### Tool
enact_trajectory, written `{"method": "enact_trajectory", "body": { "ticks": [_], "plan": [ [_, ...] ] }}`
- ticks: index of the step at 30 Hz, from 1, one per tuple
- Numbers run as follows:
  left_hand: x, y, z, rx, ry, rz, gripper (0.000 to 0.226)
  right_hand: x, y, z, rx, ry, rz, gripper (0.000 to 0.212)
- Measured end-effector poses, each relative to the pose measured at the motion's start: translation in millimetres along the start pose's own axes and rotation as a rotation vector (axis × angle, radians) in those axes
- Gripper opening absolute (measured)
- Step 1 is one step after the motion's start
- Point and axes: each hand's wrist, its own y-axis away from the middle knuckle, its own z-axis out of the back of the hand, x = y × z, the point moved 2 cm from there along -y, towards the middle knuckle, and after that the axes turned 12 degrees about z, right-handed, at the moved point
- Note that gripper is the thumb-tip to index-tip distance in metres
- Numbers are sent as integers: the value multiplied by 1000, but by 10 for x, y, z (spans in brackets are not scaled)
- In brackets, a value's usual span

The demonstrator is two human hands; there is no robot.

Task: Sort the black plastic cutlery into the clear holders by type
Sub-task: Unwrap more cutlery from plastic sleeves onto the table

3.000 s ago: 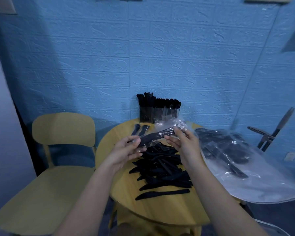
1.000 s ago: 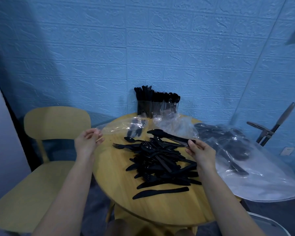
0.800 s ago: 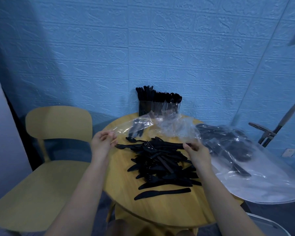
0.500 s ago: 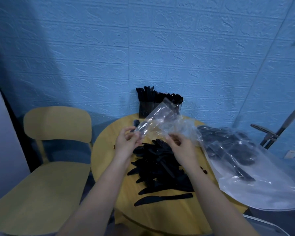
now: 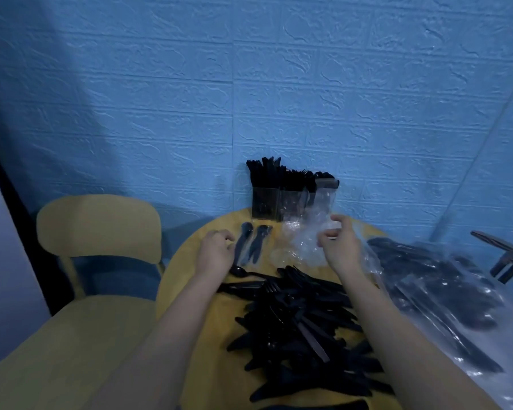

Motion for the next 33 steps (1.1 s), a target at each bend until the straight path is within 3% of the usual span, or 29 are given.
{"method": "enact_trajectory", "body": {
  "ticks": [4,7,11,15,18,22,24,27,33],
  "plan": [
    [19,-249,-109,134,-148,112,37,-122,-132,-30,130,307,54,39],
    [-21,-315,-185,183,-190,169,30,-173,-130,-25,146,522,133,35],
    [-34,-363,-214,213,-165,194,23,-130,-32,-21,117,567,247,29],
    [-25,-360,-78,189,93,249,15,-44,86,-44,142,463,277,22],
    [-149,-247,102,167,434,286,13,108,203,-80,197,276,318,17],
    [-421,189,251,311,778,217,11,469,458,-158,336,4,317,29],
    [-511,433,259,391,864,181,19,585,590,-176,347,-93,285,34],
    [-551,732,300,448,932,163,20,645,755,-100,255,-151,303,15],
    [-458,1074,497,455,997,157,15,560,1035,250,90,-180,259,24]
  ]
}}
